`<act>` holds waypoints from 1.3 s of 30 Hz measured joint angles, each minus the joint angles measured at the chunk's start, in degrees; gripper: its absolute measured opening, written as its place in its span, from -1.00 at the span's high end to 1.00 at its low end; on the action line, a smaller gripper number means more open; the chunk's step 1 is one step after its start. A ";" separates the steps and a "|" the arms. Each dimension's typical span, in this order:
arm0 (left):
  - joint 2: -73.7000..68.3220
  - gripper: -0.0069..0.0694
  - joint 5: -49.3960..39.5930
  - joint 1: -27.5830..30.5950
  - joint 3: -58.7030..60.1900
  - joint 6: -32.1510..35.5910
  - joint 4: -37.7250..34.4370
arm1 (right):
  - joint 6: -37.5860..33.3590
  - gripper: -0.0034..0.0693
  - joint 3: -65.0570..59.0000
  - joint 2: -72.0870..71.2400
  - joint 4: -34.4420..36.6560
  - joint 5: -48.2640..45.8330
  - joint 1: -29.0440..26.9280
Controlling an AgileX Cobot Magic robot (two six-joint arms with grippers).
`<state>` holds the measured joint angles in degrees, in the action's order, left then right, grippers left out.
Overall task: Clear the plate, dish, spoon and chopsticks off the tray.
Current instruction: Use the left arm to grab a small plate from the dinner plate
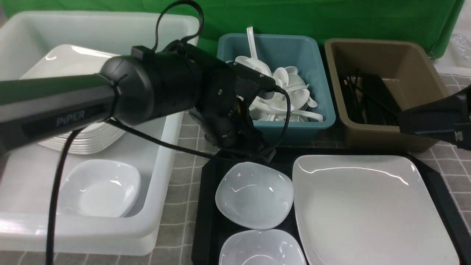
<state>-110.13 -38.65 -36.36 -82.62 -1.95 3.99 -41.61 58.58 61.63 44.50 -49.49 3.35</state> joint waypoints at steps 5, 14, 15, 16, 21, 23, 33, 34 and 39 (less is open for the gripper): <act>-2.49 -0.40 0.62 0.00 0.11 -0.29 0.00 | 0.00 0.80 0.00 0.00 0.00 0.00 0.00; -5.70 -0.45 0.39 0.00 0.11 -1.46 0.23 | -7.04 0.80 0.00 0.00 -0.57 -7.93 0.00; -5.95 -0.45 0.16 0.00 0.11 -1.51 0.17 | -7.58 0.80 0.00 0.00 -0.73 -9.09 0.00; -6.14 -0.44 0.01 0.06 0.11 -1.51 -0.10 | -7.91 0.80 0.00 0.00 -1.22 -10.77 0.00; -6.96 -0.33 -0.79 0.06 0.11 -1.51 -2.14 | -7.50 0.80 0.00 0.00 -4.22 -12.75 0.00; -7.37 -0.28 -1.04 0.06 0.11 -1.51 -2.82 | -7.50 0.80 0.00 0.00 -4.54 -12.89 0.00; -7.44 0.21 -3.58 0.36 -0.27 -2.24 -3.99 | -7.43 0.80 0.00 0.00 -4.82 -12.96 0.00; -7.28 0.21 -3.70 0.39 -0.27 -2.67 -3.99 | -7.43 0.80 0.00 0.00 -4.82 -12.96 0.00; -5.72 0.32 -4.33 0.47 -0.27 -4.70 -2.27 | -7.43 0.80 0.00 0.00 -4.82 -12.78 0.00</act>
<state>-115.85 -42.99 -35.90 -82.89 -6.65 1.72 -49.04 58.58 61.63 39.68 -62.28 3.35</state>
